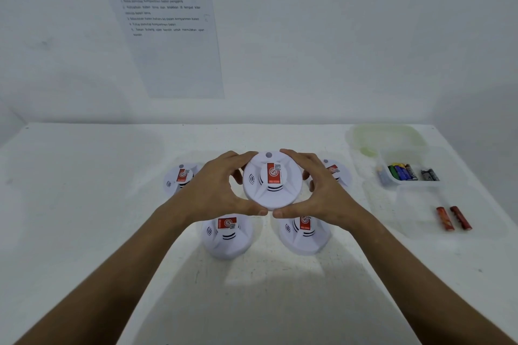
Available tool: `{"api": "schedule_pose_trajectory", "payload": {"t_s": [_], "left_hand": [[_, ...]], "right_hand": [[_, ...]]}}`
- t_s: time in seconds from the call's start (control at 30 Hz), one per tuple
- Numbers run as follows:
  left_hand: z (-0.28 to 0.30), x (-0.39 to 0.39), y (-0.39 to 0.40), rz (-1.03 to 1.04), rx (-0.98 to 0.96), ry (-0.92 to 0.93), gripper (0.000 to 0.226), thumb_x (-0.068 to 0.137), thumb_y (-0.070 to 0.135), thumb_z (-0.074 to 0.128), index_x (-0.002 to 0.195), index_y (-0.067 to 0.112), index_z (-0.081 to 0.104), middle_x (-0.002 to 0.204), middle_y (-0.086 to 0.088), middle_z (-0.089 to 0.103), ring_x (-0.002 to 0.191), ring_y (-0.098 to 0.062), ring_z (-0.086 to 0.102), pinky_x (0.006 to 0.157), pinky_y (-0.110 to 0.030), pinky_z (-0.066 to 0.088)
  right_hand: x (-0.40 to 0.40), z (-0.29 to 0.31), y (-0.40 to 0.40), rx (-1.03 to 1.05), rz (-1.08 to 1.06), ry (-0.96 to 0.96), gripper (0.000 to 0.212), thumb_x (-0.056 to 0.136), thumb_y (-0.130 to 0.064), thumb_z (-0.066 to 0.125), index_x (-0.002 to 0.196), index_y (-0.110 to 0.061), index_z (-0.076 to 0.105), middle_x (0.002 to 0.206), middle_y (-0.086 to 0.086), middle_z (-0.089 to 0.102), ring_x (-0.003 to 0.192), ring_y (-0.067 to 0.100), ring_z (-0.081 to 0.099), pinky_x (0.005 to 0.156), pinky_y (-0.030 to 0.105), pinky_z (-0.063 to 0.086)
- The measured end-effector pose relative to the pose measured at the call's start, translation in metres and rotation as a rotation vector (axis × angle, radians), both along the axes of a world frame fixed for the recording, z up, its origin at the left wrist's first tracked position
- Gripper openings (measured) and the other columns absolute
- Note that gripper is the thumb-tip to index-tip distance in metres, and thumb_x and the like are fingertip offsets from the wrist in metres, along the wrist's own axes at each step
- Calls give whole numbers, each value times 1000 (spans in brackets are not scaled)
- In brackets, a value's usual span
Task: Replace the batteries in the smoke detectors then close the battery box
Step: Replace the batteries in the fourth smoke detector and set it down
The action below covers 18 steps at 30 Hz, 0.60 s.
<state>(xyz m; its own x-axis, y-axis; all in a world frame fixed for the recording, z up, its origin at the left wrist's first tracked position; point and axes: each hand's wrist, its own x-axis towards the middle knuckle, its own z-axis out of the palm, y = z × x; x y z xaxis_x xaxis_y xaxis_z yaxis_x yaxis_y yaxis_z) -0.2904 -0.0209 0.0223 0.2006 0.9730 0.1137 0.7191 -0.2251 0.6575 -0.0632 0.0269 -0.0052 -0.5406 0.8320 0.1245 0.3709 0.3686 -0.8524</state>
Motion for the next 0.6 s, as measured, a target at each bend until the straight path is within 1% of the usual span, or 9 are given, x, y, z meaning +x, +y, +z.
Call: {"api": "schedule_pose_trajectory", "payload": {"t_s": [0.07, 0.13, 0.23, 0.3, 0.4, 0.53, 0.6], "left_hand": [[-1, -1, 1, -2, 3, -9, 81, 58, 49, 88, 125, 51, 43, 103, 20, 56, 89, 0, 55, 67, -9, 44], [-2, -3, 2, -1, 5, -27, 82, 57, 48, 88, 126, 50, 43, 102, 21, 57, 88, 1, 55, 67, -9, 44], [-3, -4, 5, -2, -11, -67, 83, 58, 48, 88, 128, 50, 44, 100, 22, 59, 87, -1, 56, 66, -10, 45], [-5, -5, 7, -27, -13, -79, 79, 59, 49, 87, 128, 49, 47, 100, 22, 62, 82, -3, 56, 64, -12, 46], [-6, -6, 11, -53, -17, -106, 80, 62, 48, 86, 133, 41, 49, 100, 21, 65, 76, -5, 54, 63, -14, 47], [-9, -8, 17, -62, -33, -117, 83, 63, 49, 85, 136, 39, 47, 102, 21, 65, 74, -5, 53, 62, -14, 47], [-10, -9, 19, -64, -43, -120, 84, 63, 49, 85, 136, 39, 47, 103, 21, 65, 75, -5, 53, 62, -15, 47]], "right_hand": [[-1, 0, 0, -5, 0, 0, 97, 51, -45, 88, 131, -58, 35, 132, -25, 43, 118, -5, 42, 85, 11, 39], [-2, 0, 1, -1, 3, 4, 97, 50, -46, 88, 131, -57, 36, 132, -25, 44, 119, -3, 43, 84, 8, 39], [-2, 2, 3, 4, 5, 9, 94, 51, -43, 88, 129, -59, 37, 124, -38, 43, 112, -9, 43, 78, 2, 38], [-2, 3, 5, 4, 2, 2, 93, 51, -42, 89, 127, -60, 37, 120, -40, 43, 108, -11, 43, 77, 1, 38], [-1, 2, 9, -1, -1, -2, 94, 52, -41, 90, 129, -58, 38, 119, -37, 45, 106, -11, 44, 77, 2, 39], [0, -1, 16, -21, -6, -13, 99, 53, -39, 93, 136, -51, 41, 118, -26, 49, 99, -4, 49, 74, 9, 42], [0, -3, 18, -26, -4, -9, 97, 54, -37, 94, 134, -52, 41, 117, -25, 51, 98, -2, 50, 73, 10, 42]]}}
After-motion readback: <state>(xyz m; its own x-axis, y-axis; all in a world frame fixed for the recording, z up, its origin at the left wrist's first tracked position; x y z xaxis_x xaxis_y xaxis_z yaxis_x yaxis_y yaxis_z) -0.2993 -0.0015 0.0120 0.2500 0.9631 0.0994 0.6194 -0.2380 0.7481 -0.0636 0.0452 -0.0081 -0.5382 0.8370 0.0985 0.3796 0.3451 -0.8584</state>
